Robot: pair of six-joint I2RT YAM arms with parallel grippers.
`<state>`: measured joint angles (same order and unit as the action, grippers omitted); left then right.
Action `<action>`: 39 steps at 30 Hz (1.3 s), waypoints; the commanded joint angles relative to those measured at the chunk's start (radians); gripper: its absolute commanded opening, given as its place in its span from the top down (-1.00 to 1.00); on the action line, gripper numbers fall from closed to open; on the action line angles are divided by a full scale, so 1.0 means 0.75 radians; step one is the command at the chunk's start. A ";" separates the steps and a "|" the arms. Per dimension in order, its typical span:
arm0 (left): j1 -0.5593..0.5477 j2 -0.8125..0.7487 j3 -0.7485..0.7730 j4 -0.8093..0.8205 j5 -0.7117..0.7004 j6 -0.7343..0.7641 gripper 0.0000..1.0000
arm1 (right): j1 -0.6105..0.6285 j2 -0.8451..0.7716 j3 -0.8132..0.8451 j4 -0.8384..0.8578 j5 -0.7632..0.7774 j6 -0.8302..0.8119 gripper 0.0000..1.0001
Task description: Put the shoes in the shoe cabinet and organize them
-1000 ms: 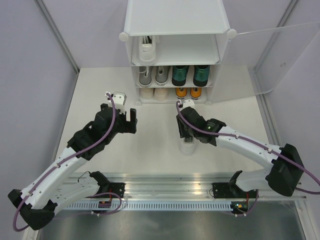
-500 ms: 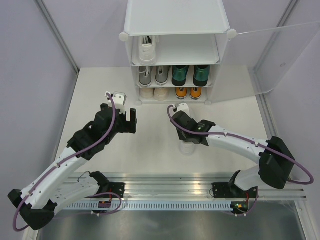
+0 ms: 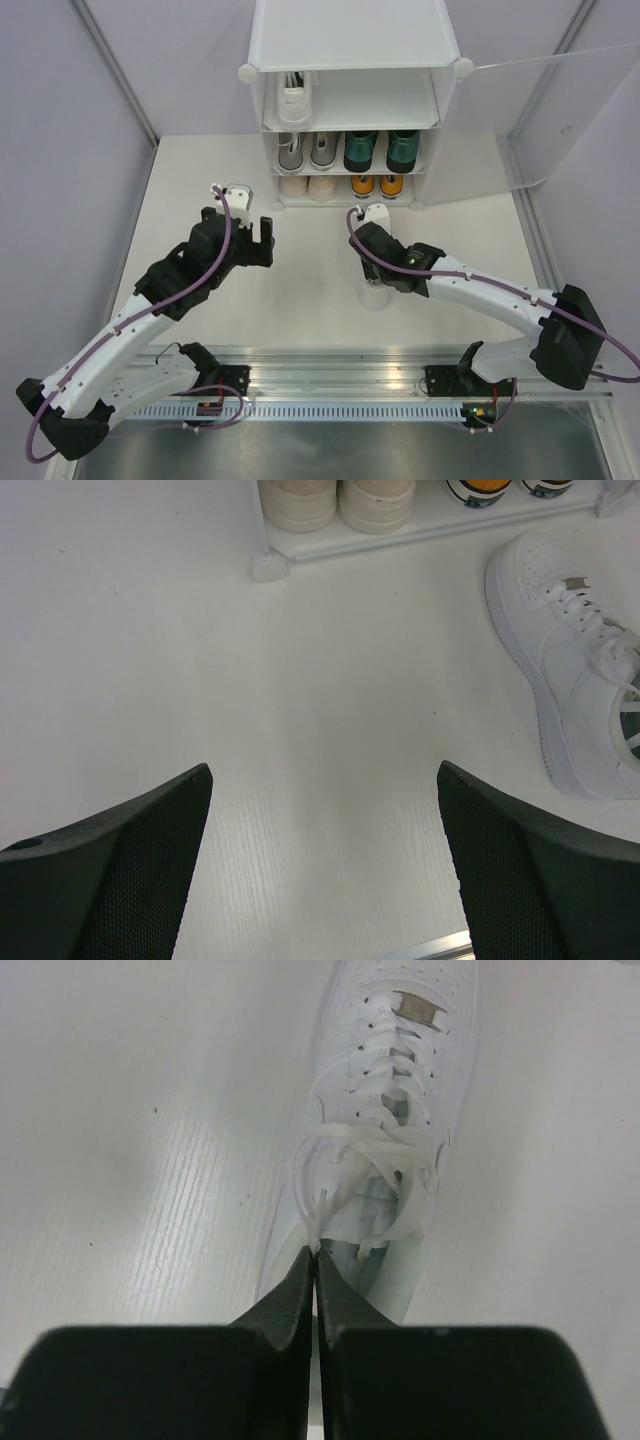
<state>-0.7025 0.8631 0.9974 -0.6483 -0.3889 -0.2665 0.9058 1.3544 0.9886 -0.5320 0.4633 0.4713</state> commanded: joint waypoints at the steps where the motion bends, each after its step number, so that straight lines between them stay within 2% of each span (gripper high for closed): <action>1: 0.000 0.001 0.004 0.044 0.013 0.034 -0.90 | 0.003 -0.041 -0.038 -0.021 0.059 0.032 0.99; 6: 0.000 0.003 0.004 0.044 0.015 0.034 -0.90 | -0.001 0.000 -0.115 -0.009 0.092 0.067 0.99; 10: 0.000 0.003 0.004 0.042 0.015 0.034 -0.90 | -0.015 0.063 -0.189 0.107 0.004 0.081 0.99; 15: 0.000 0.003 0.004 0.044 0.015 0.034 -0.90 | -0.017 0.111 -0.179 0.153 -0.031 0.079 0.98; 19: 0.000 -0.001 0.004 0.044 0.015 0.034 -0.90 | -0.021 0.047 -0.138 0.118 -0.029 0.069 0.80; 21: 0.000 -0.005 0.006 0.044 0.017 0.034 -0.90 | -0.028 0.012 -0.103 0.078 -0.029 0.065 0.60; 22: 0.002 -0.005 0.006 0.042 0.017 0.034 -0.90 | -0.034 0.002 -0.093 0.065 -0.025 0.063 0.37; 26: 0.000 -0.009 0.006 0.044 0.019 0.034 -0.90 | -0.038 -0.057 -0.052 0.000 -0.025 0.063 0.15; 36: 0.000 -0.014 0.008 0.044 0.034 0.032 -0.90 | -0.040 -0.151 -0.011 -0.109 -0.021 0.110 0.12; 39: 0.000 -0.016 0.008 0.044 0.038 0.032 -0.90 | -0.042 -0.182 0.001 -0.129 -0.029 0.147 0.04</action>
<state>-0.7025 0.8631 0.9970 -0.6479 -0.3813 -0.2668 0.8787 1.2591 0.9367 -0.5953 0.4431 0.5419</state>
